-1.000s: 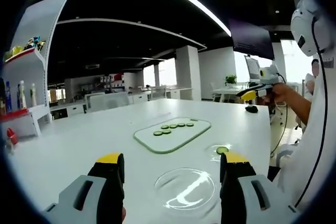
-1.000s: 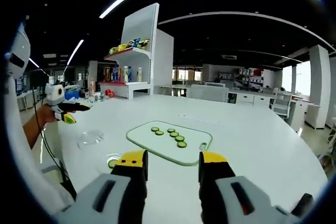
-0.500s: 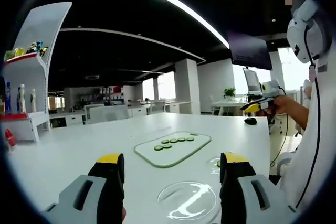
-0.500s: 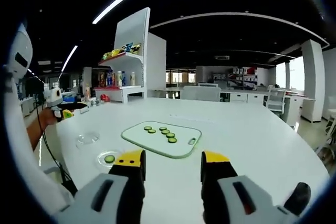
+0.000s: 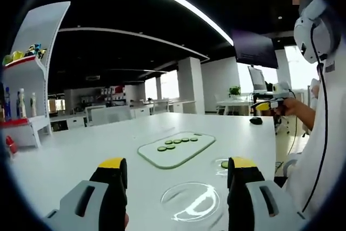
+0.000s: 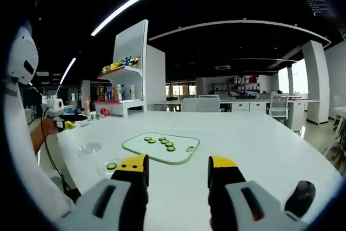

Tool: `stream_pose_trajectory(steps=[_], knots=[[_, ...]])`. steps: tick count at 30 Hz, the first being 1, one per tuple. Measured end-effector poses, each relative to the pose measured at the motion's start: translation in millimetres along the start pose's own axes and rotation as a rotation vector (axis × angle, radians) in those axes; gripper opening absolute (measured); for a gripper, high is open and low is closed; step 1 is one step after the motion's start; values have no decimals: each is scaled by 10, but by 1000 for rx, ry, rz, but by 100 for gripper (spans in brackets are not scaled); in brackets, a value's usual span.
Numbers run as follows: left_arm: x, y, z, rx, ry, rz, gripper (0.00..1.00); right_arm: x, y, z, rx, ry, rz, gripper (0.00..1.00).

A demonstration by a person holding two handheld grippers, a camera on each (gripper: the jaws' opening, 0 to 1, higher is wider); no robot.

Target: Open the petri dish lid, add cucumber slices into the petri dish, and close the lid

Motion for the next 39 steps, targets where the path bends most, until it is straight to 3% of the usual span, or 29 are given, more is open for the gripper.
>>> stream_pose_trajectory(steps=[5, 12, 18, 29, 39], knots=[[-39, -42, 16, -8, 2, -20, 76, -136, 49, -52, -23, 30, 22, 44], [-74, -7, 28, -18, 5, -29, 77, -405, 235, -139, 1, 89, 106, 45], [-110, -12, 33, -20, 6, -35, 77, -530, 275, -88, -12, 72, 148, 47], [-182, -35, 30, -1, -4, -48, 78, -640, 279, 47, 0, 60, 165, 48], [-182, 0, 66, 0, -15, -35, 78, -660, 272, 39, -9, 44, 158, 50]])
Point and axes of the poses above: the point that each gripper's makers call its tool centre point, and the gripper's own axes: x roughly forward along the fingers, y roughly to its right, z roughly out of its underside, the point moved 3 cm from there along -x, roughly backward along the fingers, and after that the axes turned 7 degrees about -z, right-handed, at the moved point
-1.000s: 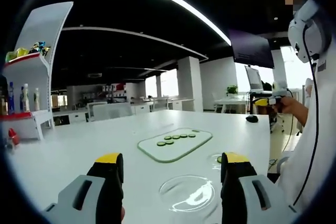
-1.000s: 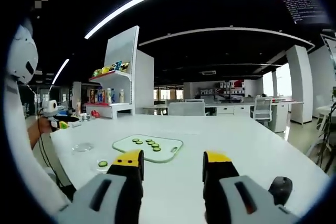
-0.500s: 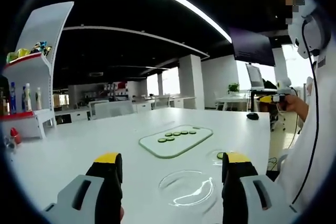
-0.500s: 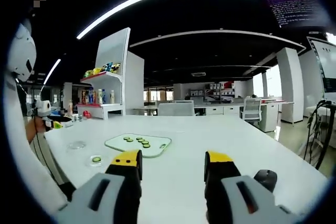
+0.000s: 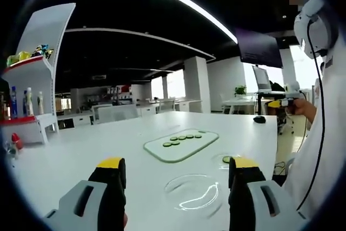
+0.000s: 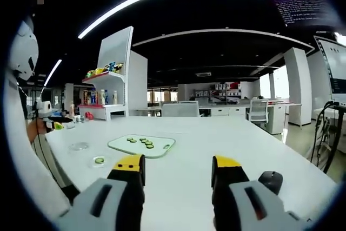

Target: Open the petri dish lid, add cucumber slices into the petri dish, and close the lid

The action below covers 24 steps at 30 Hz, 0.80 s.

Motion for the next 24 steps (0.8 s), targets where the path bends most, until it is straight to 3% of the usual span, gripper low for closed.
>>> stream_pose_trajectory(steps=[14, 24], knots=[[40, 54, -52, 5, 7, 29, 80, 1, -30, 28, -1, -7, -12, 50], [59, 47, 25, -2, -10, 40, 80, 61, -62, 1, -17, -26, -27, 51]])
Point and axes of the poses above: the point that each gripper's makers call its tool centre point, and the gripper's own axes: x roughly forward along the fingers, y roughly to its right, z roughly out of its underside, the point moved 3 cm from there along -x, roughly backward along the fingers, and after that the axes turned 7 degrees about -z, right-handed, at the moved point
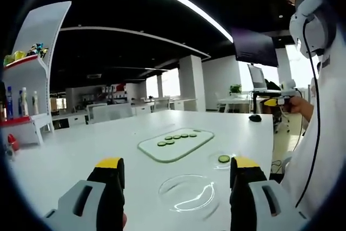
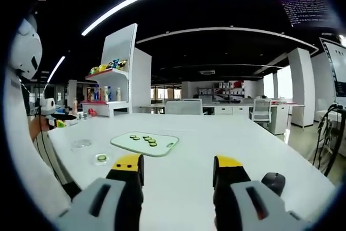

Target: Open the petri dish lid, add cucumber slices into the petri dish, and close the lid

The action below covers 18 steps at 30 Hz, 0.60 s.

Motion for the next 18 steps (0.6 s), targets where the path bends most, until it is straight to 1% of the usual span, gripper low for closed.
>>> stream_pose_trajectory(steps=[5, 11, 18], knots=[[29, 8, 22, -1, -6, 13, 80, 68, -79, -35, 6, -2, -34, 52], [48, -4, 24, -3, 0, 24, 80, 158, -154, -105, 25, 20, -75, 52], [43, -9, 67, -11, -12, 28, 81, 253, -191, -105, 21, 2, -103, 53]])
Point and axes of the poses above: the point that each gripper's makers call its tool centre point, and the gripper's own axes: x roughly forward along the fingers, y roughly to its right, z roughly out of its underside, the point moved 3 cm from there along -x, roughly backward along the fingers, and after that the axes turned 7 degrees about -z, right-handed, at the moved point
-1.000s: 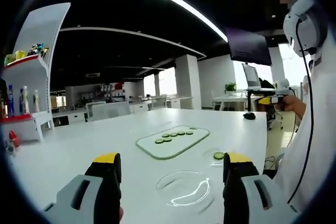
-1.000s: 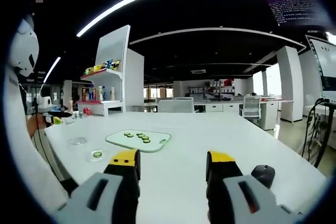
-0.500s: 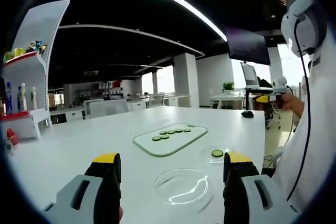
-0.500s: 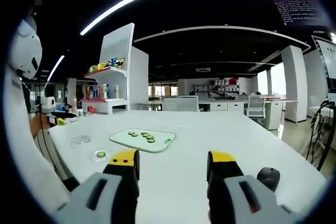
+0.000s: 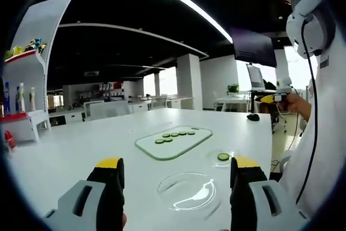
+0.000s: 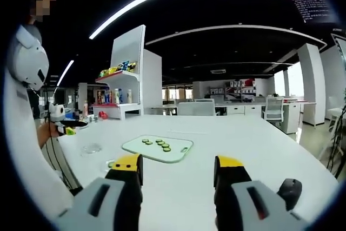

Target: Open the petri dish lid, add cucumber slices into the petri dish, and close the lid

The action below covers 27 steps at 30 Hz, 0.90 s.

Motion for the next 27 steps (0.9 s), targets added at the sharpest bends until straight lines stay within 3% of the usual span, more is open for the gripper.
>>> stream_pose_trajectory(steps=[13, 27], knots=[[-10, 12, 4, 14, -7, 2, 80, 147, -53, 63, -16, -53, -39, 54], [-34, -11, 16, 22, -12, -2, 80, 256, -121, 14, -30, -71, -77, 55]])
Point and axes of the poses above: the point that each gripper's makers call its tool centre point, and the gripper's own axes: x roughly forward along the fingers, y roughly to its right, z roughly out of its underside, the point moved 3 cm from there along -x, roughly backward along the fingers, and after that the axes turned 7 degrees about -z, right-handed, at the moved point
